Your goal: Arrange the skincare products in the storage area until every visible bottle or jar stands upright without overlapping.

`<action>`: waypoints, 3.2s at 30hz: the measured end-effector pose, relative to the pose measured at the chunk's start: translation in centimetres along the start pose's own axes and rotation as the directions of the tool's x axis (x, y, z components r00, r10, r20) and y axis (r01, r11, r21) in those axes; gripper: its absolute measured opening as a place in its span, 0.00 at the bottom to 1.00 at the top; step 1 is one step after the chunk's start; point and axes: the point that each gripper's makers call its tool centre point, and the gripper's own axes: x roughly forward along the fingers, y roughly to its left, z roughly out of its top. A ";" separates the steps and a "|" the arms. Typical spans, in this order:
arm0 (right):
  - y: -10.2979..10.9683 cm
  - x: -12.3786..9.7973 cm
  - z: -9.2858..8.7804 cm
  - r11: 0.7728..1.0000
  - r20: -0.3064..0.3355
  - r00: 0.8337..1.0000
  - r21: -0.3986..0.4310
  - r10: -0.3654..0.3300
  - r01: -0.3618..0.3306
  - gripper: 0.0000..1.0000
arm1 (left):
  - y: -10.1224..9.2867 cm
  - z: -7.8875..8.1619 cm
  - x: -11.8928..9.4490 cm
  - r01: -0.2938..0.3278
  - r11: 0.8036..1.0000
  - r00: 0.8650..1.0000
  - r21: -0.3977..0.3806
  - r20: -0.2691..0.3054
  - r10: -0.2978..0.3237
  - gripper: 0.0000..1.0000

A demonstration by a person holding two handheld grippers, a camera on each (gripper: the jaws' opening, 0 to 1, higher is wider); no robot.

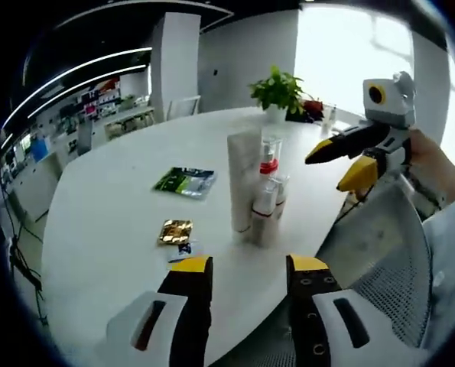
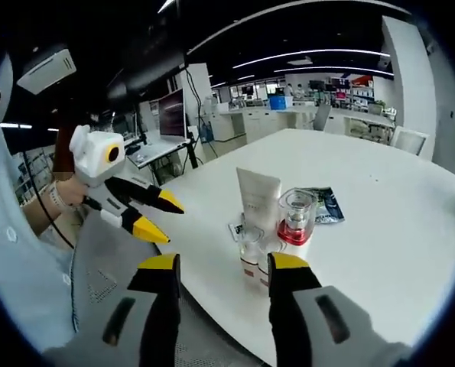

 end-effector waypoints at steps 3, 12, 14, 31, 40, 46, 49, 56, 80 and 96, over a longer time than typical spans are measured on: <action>0.1 0.1 0.3 1.000 0.006 1.000 -0.003 0.001 -0.001 0.47 | -0.1 0.1 0.0 0.004 1.000 1.000 -0.004 0.007 -0.004 0.37; 0.3 0.2 0.7 1.000 0.016 1.000 -0.009 0.000 0.001 0.49 | -0.2 0.2 0.0 0.013 1.000 1.000 -0.001 0.009 -0.013 0.38; 0.3 0.2 0.7 1.000 0.016 1.000 -0.009 0.001 -0.001 0.49 | -0.2 0.3 0.0 0.015 1.000 1.000 -0.003 0.010 -0.015 0.38; 0.5 0.1 0.6 1.000 0.019 1.000 -0.009 -0.001 0.001 0.50 | 0.8 0.6 0.6 0.016 1.000 1.000 0.019 -0.006 -0.016 0.39; 0.3 0.1 0.6 1.000 0.024 1.000 -0.022 -0.005 0.005 0.53 | 2.1 1.5 1.4 0.015 0.999 1.000 0.041 -0.013 -0.015 0.41; -0.1 0.1 0.5 1.000 0.022 1.000 -0.020 -0.016 0.016 0.57 | 3.0 1.9 2.4 0.014 0.998 1.000 0.066 -0.019 -0.013 0.43; -0.2 0.0 0.5 1.000 0.021 1.000 -0.017 -0.017 0.017 0.60 | 3.7 2.2 3.0 0.015 0.996 1.000 0.083 -0.026 -0.013 0.44; -1.4 -0.1 0.9 0.999 0.018 0.999 -0.019 -0.040 0.040 0.73 | 4.9 2.8 4.2 0.020 0.996 1.000 0.087 -0.022 -0.018 0.49; -10.4 -2.3 5.8 0.982 0.161 0.983 0.177 -0.090 0.060 0.85 | 8.5 4.9 7.5 0.095 0.995 0.995 0.039 -0.018 -0.094 0.66; -15.9 2.3 6.2 0.953 0.165 0.985 0.302 -0.053 0.001 0.87 | 10.2 6.5 11.8 0.165 0.986 0.986 -0.018 -0.024 -0.165 0.75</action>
